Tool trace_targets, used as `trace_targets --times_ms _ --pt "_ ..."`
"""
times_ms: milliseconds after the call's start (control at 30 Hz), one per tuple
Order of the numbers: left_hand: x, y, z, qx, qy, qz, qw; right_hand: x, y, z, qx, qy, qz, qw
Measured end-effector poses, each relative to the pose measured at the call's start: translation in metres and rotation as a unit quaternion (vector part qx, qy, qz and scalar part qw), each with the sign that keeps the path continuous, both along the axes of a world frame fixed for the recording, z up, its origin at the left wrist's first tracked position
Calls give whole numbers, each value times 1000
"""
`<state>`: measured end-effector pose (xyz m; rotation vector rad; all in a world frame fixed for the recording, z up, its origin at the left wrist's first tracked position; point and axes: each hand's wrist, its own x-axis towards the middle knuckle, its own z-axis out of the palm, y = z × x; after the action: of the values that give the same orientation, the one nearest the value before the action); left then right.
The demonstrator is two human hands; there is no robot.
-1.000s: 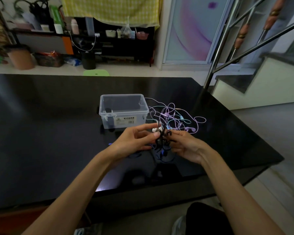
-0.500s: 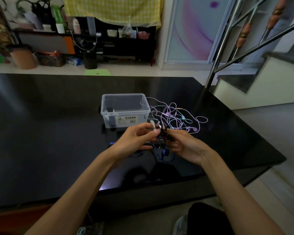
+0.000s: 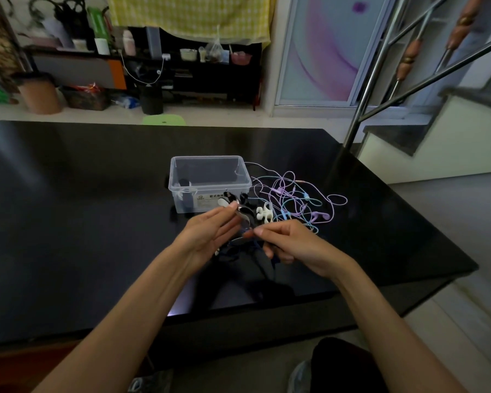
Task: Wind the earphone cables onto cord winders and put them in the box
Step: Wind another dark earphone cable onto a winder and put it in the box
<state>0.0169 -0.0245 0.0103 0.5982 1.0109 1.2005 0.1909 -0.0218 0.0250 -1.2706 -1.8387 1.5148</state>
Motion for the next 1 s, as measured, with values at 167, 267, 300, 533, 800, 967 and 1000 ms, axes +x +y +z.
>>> trace_targets --times_ms 167,267,300,533,800,967,1000 --pt "1 0 -2 4 -11 38 999 -7 -3 3 58 -17 12 998" --pt "0 0 -4 27 77 33 996 -5 -3 7 98 -28 -21 995" --pt "0 0 -4 31 86 29 995 -4 -2 8 103 -26 -38 994" --pt "-2 1 5 0 -15 -1 1000 2 3 9 76 -24 -70 994" --pt "-8 2 5 -31 -32 -11 999 -1 -1 12 75 -26 -60 995" --pt "-9 1 6 -11 2 -26 1000 2 -1 13 96 -29 -72 992" --pt "-10 1 5 -11 10 -28 999 2 0 13 98 -31 -72 992"
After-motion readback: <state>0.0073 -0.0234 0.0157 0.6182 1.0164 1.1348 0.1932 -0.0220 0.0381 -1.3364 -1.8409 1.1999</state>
